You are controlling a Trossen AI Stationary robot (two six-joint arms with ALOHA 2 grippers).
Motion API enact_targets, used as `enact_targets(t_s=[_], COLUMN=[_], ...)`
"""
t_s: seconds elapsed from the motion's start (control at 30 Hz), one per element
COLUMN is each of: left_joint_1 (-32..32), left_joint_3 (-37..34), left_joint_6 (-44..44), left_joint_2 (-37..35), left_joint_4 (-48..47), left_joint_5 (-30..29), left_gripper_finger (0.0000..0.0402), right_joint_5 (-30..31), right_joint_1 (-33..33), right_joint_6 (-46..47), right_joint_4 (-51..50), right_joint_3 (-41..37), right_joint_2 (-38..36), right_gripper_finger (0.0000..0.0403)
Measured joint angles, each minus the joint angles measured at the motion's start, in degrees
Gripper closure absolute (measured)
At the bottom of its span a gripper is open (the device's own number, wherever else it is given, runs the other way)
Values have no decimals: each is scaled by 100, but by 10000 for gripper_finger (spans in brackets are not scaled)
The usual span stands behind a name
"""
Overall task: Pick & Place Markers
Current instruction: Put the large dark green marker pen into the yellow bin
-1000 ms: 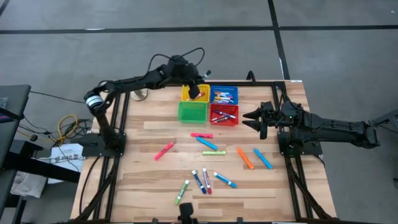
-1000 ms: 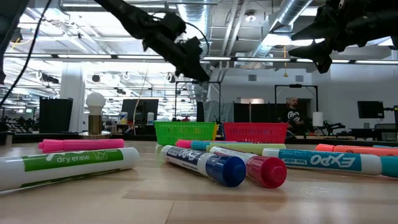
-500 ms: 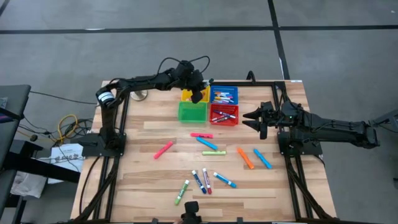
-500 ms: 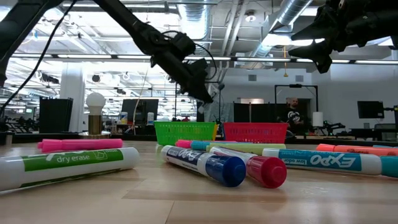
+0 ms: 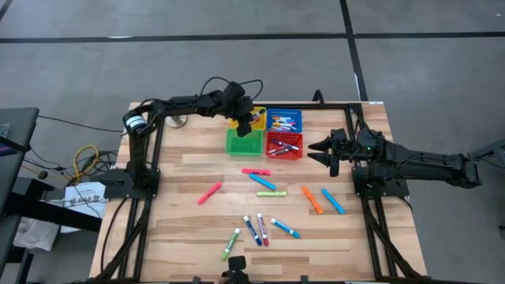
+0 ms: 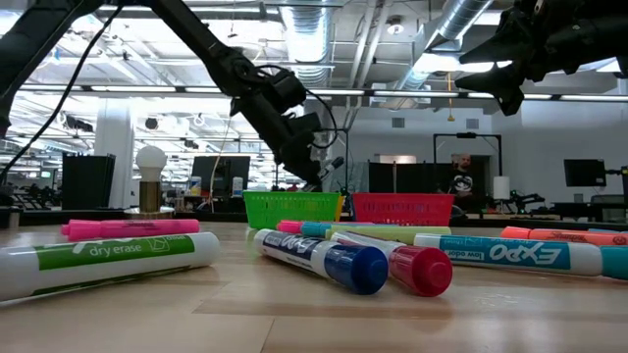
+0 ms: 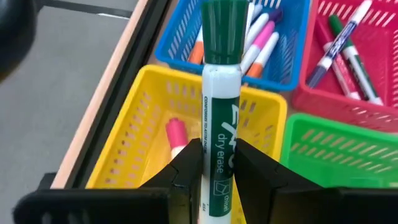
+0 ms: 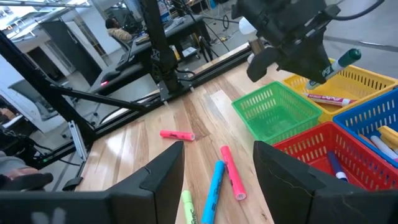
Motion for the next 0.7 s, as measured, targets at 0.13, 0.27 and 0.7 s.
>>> enact_targets(t_s=[0.13,0.27,0.7], left_joint_1=[97,172,171], left_joint_3=[-2,-2,-2], left_joint_6=[92,118,112], left_joint_2=[0,0,225], left_joint_4=[-3,-24,-67], left_joint_5=[2,0,95], left_gripper_finger=[325,325,325], right_joint_5=[0,0,0], right_joint_1=[0,0,0], right_joint_6=[0,0,0], right_joint_4=[0,0,1], right_joint_3=[0,0,0], right_joint_2=[0,0,0], right_gripper_finger=[220,218,221])
